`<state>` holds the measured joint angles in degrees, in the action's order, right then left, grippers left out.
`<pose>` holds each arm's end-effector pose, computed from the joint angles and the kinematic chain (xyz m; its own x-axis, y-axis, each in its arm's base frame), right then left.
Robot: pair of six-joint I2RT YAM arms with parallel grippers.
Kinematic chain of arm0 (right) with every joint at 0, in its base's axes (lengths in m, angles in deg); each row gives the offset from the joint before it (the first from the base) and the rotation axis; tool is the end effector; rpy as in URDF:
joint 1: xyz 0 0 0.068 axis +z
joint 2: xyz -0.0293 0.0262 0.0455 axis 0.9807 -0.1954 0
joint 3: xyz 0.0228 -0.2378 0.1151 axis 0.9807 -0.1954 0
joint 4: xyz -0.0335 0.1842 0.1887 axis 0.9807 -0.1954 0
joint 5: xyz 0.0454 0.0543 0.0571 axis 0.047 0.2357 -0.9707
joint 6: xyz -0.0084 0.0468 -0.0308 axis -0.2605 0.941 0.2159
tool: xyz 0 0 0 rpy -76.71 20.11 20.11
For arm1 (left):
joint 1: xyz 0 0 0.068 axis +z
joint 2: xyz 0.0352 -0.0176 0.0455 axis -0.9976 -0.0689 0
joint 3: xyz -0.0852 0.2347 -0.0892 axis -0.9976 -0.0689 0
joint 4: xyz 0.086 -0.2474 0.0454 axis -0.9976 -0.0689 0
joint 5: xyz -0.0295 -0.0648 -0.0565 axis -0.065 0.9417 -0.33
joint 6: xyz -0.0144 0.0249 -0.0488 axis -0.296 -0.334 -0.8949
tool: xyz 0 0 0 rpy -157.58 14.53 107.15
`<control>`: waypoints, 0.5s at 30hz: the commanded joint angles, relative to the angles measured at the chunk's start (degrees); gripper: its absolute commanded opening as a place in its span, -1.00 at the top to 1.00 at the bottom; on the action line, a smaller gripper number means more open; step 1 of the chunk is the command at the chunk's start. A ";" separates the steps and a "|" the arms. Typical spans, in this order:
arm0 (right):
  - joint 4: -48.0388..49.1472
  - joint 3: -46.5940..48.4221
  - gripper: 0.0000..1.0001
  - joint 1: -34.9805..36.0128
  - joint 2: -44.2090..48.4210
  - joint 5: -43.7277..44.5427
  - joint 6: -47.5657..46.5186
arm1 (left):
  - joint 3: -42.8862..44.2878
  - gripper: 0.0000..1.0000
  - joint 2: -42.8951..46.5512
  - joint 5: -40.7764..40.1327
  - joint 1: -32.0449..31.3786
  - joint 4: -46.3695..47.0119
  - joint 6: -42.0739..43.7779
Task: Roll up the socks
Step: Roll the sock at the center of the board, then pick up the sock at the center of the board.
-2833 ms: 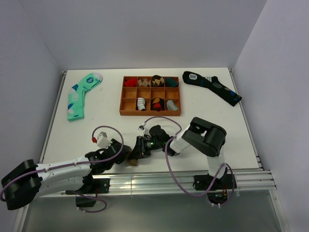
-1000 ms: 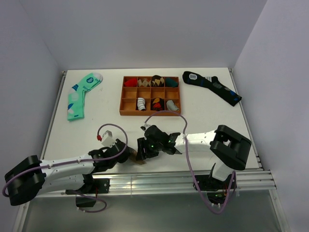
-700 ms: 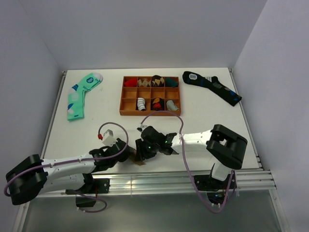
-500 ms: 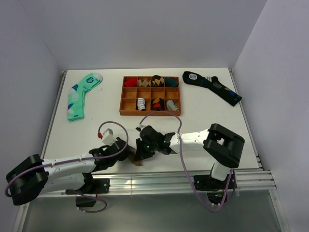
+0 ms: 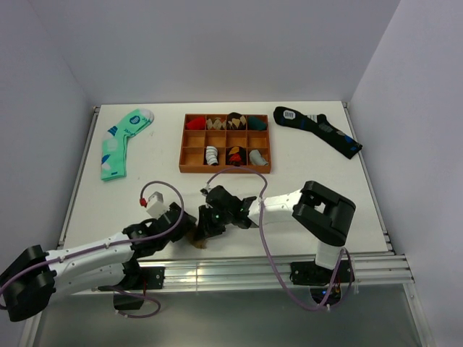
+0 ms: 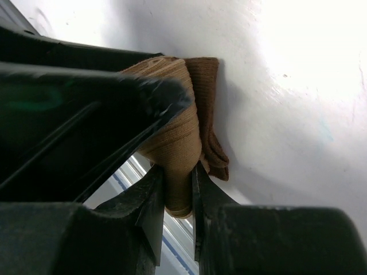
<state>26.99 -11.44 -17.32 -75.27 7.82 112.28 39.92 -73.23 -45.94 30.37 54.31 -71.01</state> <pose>0.1563 0.3126 0.1210 -0.9340 -0.2136 -0.2865 -0.3550 0.6480 0.6738 0.1120 -0.1319 0.1334 -0.6044 -0.6823 -0.4114 -0.3739 0.6989 -0.6098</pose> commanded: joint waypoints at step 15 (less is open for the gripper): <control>-8.94 -4.23 1.00 -1.47 -5.87 6.64 1.26 | 2.71 -0.33 14.51 -1.54 1.28 -20.22 -2.43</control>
<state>29.11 -11.97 -18.57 -76.28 5.83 115.45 39.94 -61.17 -46.02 31.49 40.98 -71.77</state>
